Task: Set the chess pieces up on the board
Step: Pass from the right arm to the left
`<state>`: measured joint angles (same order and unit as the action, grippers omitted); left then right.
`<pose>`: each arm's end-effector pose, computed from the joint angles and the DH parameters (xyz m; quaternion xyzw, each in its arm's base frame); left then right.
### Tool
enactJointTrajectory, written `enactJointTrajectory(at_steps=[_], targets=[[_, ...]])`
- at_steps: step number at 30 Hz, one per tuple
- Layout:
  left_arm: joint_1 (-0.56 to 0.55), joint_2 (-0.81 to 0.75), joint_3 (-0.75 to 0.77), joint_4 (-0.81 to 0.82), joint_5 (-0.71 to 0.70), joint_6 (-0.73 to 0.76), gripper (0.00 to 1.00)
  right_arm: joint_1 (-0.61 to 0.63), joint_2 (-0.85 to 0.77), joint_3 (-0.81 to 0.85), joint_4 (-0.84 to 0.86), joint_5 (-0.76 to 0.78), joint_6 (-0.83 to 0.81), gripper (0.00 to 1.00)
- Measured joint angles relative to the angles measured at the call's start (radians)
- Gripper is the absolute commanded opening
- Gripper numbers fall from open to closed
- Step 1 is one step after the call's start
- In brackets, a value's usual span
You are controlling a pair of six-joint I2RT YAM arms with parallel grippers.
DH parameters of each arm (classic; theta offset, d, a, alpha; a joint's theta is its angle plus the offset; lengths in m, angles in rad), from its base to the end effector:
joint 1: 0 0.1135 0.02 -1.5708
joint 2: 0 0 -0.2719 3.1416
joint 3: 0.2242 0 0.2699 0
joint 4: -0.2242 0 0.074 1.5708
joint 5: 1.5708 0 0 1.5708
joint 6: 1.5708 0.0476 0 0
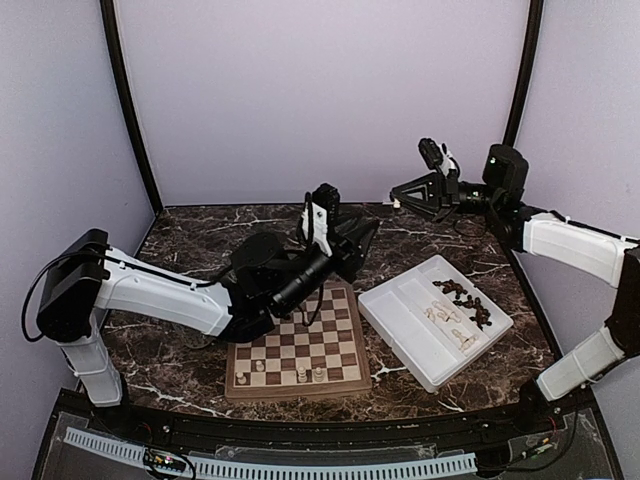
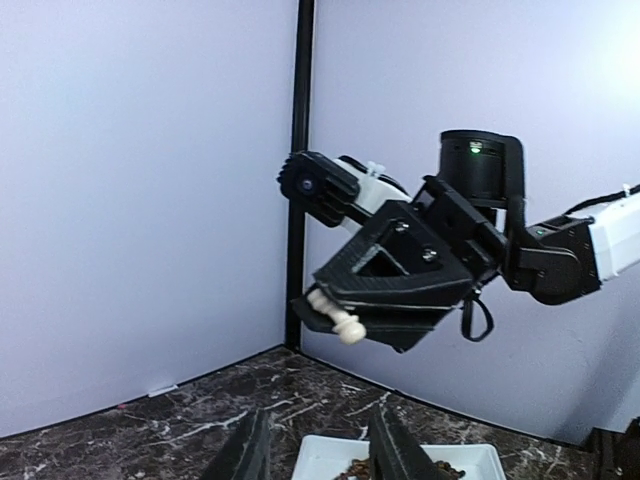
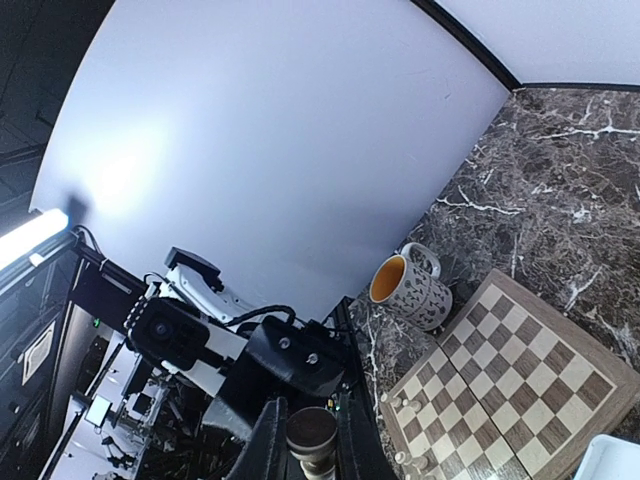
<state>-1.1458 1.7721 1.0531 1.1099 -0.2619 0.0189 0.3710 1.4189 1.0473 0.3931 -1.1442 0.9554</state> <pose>0.1856 -0.3801 0.2975 0.2127 0.5203 -0.3786 0.7353 0.3007 0.1635 0.3446 -0.2011 0.6746 0.6683 0.2404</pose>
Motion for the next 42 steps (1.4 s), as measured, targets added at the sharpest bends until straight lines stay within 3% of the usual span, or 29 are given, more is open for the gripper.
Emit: enactJointTrajectory(at_steps=[5,11,29,42], targets=[[0.003,0.050,0.076,0.015,-0.065,0.062,0.40,0.000,-0.011,-0.026,0.171,-0.007,0.152,0.12],[-0.005,0.104,0.166,0.018,-0.053,0.142,0.40,0.000,-0.018,-0.031,0.258,-0.007,0.225,0.12],[-0.014,0.197,0.310,-0.008,-0.026,0.259,0.36,-0.006,-0.034,-0.048,0.288,-0.006,0.255,0.13],[-0.018,0.217,0.334,0.002,-0.056,0.292,0.26,-0.008,-0.034,-0.058,0.294,0.000,0.255,0.13]])
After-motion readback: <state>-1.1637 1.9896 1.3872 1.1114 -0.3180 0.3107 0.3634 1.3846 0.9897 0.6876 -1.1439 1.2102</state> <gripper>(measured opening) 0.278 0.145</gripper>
